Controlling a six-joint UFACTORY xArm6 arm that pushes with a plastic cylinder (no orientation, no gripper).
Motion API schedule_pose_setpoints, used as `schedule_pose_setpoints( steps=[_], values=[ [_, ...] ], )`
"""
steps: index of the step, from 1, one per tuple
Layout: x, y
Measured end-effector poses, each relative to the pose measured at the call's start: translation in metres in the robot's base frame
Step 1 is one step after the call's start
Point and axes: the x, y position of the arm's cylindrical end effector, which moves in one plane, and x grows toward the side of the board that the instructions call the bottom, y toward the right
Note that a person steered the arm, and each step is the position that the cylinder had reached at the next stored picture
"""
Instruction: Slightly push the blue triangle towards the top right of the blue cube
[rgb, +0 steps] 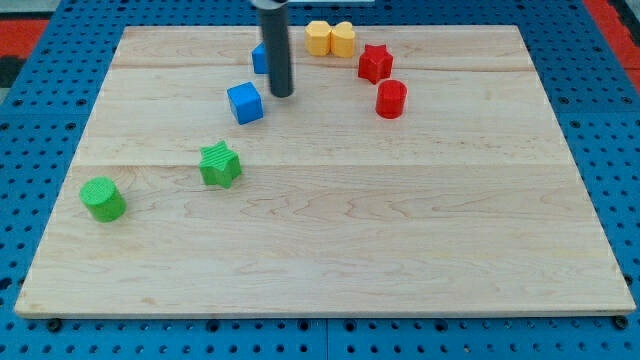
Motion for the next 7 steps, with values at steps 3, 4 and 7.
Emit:
schedule_pose_setpoints(
  steps=[3,4,7],
  values=[
    [-0.076,0.003],
    [-0.075,-0.023],
    [-0.083,-0.055]
  ],
)
